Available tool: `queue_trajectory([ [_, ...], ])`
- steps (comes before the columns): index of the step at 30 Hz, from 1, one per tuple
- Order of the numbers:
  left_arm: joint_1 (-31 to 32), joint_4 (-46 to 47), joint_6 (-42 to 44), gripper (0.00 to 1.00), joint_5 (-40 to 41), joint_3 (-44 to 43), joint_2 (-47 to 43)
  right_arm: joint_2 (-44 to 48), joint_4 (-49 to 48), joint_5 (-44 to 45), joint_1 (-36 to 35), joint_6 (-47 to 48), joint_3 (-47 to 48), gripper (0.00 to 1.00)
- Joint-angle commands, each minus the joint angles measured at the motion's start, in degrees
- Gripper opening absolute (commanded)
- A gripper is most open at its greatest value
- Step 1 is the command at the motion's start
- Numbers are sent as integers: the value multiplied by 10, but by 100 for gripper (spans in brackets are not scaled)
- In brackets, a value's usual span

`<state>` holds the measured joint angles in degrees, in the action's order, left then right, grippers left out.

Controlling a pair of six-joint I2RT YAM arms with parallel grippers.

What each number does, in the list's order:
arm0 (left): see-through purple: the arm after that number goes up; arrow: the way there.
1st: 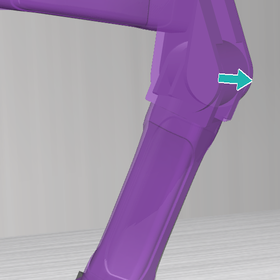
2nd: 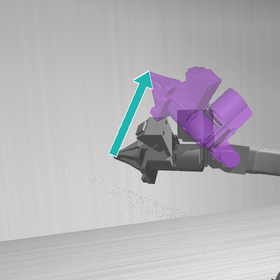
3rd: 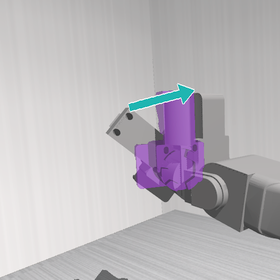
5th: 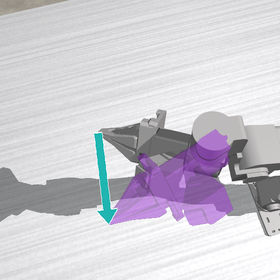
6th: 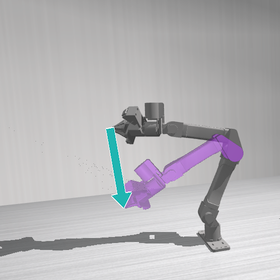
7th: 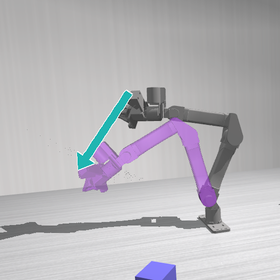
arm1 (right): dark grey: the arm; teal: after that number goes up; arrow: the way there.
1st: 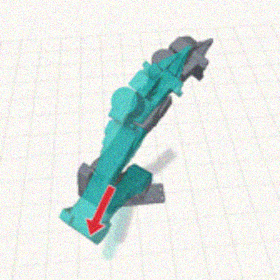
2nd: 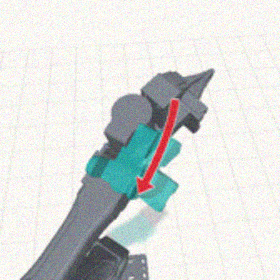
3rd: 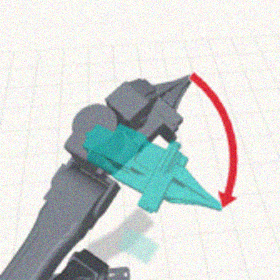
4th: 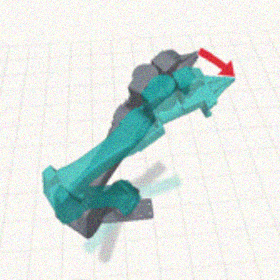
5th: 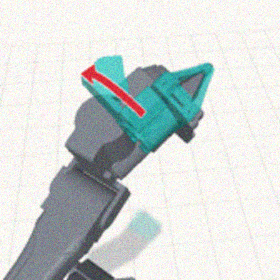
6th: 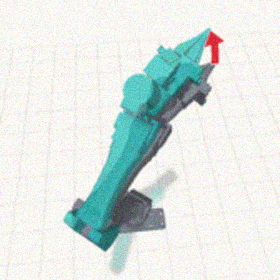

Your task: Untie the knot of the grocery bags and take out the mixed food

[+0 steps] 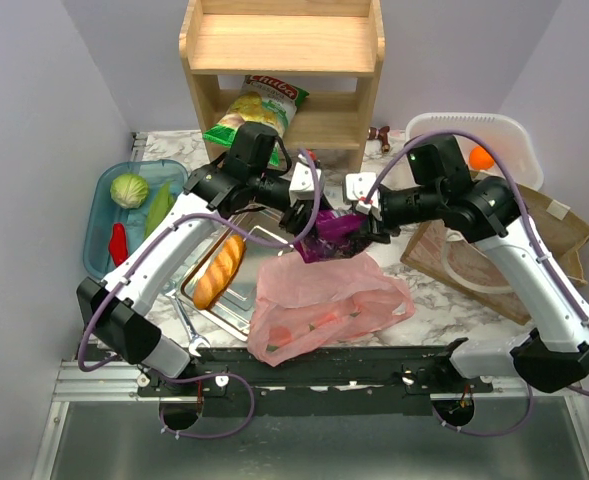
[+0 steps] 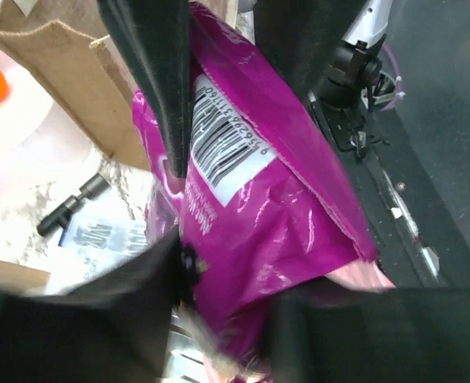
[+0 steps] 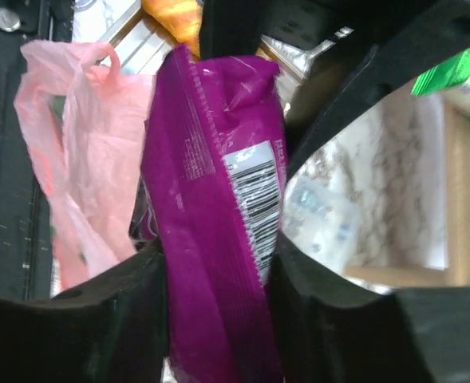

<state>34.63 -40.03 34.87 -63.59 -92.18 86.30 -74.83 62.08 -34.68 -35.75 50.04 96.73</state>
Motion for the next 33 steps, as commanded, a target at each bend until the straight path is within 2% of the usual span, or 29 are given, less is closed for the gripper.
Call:
queue_trajectory([
  [1, -6, -34, 33, 55, -34, -18, -29, -3, 7, 60, 0, 5, 5, 31],
  [3, -20, -36, 31, 67, -32, 1, -40, 0, -1, 60, 0, -19, 10, 8],
  [4, -27, -34, 31, 72, -28, 12, -48, 5, -11, 63, 0, -32, 9, 1],
  [6, -32, -21, 32, 92, -1, 48, -65, 19, -44, 67, 0, -56, -8, 1],
  [7, -33, -10, 35, 97, 11, 69, -73, 29, -68, 69, 0, -69, -16, 1],
  [10, -34, 43, 23, 98, 35, 127, -103, 40, -125, 88, 0, -115, -24, 1],
  [13, -38, 115, -30, 99, 66, 166, -127, 46, -180, 133, 0, -147, -31, 1],
  [16, -53, 184, -83, 99, 100, 195, -148, 51, -234, 170, 0, -151, -33, 0],
  [19, -79, 234, -131, 98, 118, 218, -170, 60, -330, 207, 0, -139, -58, 1],
  [22, -119, 301, -224, 99, 121, 230, -184, 51, -402, 224, 0, -109, -76, 1],
  [25, -150, 319, -258, 98, 116, 231, -191, 14, -432, 226, 0, -104, -51, 1],
  [33, -194, 300, -249, 98, 117, 236, -217, -79, -578, 262, 5, -54, -47, 1],
])
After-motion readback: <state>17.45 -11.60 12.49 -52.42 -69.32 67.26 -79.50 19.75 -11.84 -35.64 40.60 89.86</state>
